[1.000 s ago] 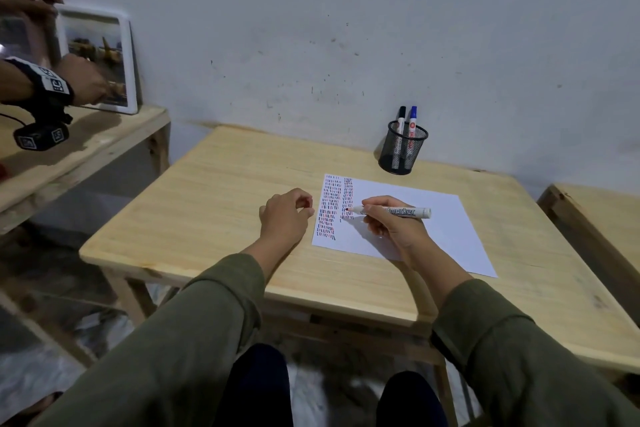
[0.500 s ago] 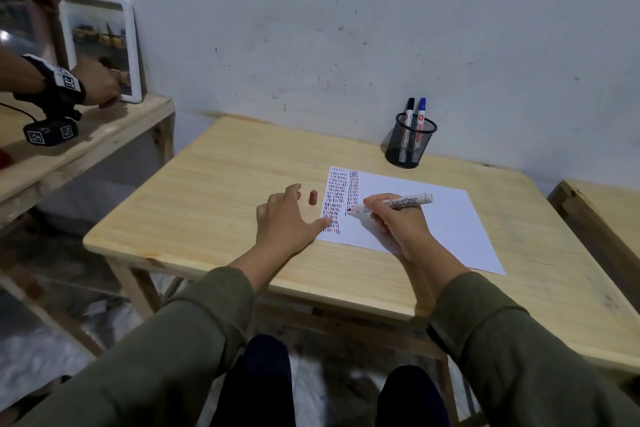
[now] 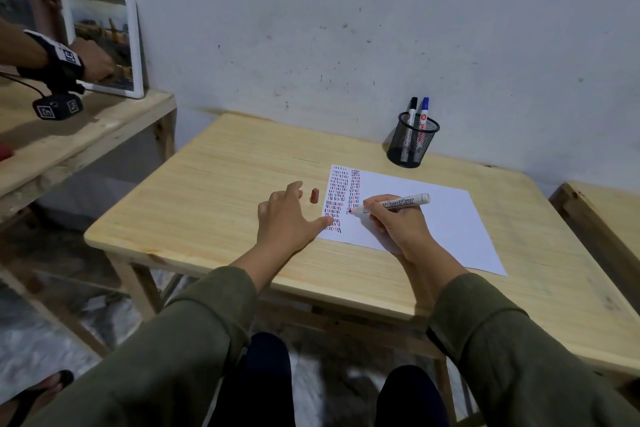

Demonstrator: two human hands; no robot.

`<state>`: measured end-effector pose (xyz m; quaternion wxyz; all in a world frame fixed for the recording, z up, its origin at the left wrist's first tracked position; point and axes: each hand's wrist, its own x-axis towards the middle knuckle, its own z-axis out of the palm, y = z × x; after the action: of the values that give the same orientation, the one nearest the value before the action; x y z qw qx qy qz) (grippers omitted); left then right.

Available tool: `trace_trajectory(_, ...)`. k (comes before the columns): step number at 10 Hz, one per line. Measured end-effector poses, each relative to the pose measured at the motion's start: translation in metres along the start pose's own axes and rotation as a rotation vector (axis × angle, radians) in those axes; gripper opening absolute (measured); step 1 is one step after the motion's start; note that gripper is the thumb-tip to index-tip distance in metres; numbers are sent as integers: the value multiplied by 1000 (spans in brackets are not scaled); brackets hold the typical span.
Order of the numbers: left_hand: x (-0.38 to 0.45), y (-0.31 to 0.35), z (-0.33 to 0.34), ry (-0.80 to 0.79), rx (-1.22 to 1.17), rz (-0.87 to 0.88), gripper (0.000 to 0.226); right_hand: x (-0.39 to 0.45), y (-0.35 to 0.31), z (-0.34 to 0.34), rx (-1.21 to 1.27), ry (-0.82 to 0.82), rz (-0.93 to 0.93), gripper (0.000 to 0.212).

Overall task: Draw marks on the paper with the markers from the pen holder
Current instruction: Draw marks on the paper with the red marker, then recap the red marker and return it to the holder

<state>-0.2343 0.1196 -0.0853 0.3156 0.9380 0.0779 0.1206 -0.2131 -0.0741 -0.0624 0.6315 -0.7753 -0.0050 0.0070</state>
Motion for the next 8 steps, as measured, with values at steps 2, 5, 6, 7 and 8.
trace_trajectory(2, 0, 0, 0, 0, 2, -7, 94, 1, 1, 1, 7, 10, -8, 8)
trace_trajectory(5, -1, 1, -2, -8, 3, -6, 93, 1, 3, 0, 43, -19, 30, 12)
trace_trajectory(6, -1, 1, -2, -19, 13, -9, 87, 1, 1, -1, 82, -6, 15, 8)
trace_trajectory(7, 2, 3, -4, 0, -35, -6, 62, 2, 2, -2, 136, 11, 20, 6)
trace_trajectory(8, 5, 8, -7, 19, -91, 22, 41, 3, 1, -1, 147, 11, 28, 6)
